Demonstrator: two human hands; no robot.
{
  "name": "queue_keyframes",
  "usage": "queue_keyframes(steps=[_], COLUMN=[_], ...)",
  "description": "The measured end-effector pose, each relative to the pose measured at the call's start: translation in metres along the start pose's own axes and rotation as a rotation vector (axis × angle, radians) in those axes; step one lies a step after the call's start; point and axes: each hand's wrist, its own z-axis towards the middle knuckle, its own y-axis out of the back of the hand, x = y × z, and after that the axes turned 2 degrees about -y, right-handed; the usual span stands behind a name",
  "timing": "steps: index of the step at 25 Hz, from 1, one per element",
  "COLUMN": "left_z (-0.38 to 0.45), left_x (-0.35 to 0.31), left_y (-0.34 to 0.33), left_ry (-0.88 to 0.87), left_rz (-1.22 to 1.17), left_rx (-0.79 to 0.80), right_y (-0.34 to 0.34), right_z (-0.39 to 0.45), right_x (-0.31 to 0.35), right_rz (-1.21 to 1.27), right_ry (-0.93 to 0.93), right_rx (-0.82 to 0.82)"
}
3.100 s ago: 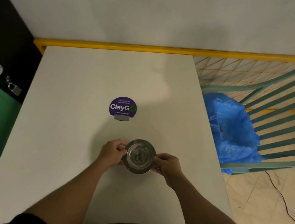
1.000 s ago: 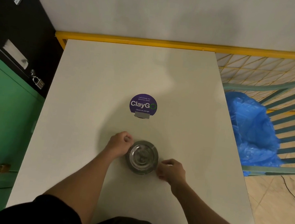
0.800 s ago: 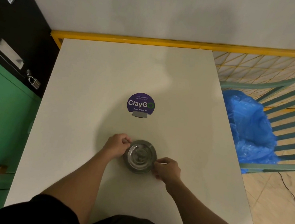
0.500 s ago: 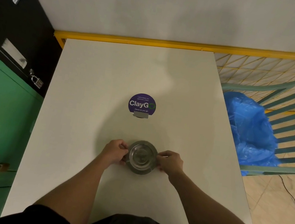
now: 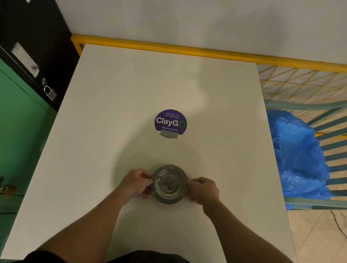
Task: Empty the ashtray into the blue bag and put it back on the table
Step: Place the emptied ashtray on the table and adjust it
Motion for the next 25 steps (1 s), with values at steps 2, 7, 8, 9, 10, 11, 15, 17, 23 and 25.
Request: queue_keyframes(steps=[2,7,8,9,10,11,15,17,23,25], left_z=[-0.003,-0.013,-0.014,-0.014,-0.014,-0.014,-0.012,-0.011,-0.007,-0.003], left_x=[0.004,0.009,0.009,0.009,0.009,0.009,0.012,0.011,0.004,-0.001], left_y=[0.001,-0.001,-0.002,-0.003,-0.004,-0.005,-0.004,-0.004,-0.003,-0.003], left_ry=[0.014,0.007,-0.001,-0.012,-0.025,-0.038,-0.059,-0.064,-0.067,-0.068], left_rz=[-0.034,-0.013,0.007,0.028,0.048,0.067,0.086,0.092,0.095,0.09], left_rx=[0.022,0.087,0.084,0.078,0.074,0.073,0.068,0.056,0.028,0.018], right_y=[0.004,0.002,0.001,0.0,-0.002,-0.002,-0.004,-0.005,-0.006,-0.007], right_z=[-0.002,-0.008,-0.009,-0.009,-0.01,-0.01,-0.01,-0.009,-0.005,-0.002], right_x=[-0.007,-0.015,-0.015,-0.015,-0.015,-0.015,-0.014,-0.014,-0.005,0.001], right_rz=[0.016,0.021,0.01,-0.002,-0.013,-0.022,-0.014,-0.005,0.008,0.012], right_ry=[-0.033,-0.062,-0.058,-0.053,-0.049,-0.047,-0.054,-0.058,-0.054,-0.048], right_rx=[0.058,0.173,0.174,0.171,0.166,0.159,0.144,0.135,0.106,0.101])
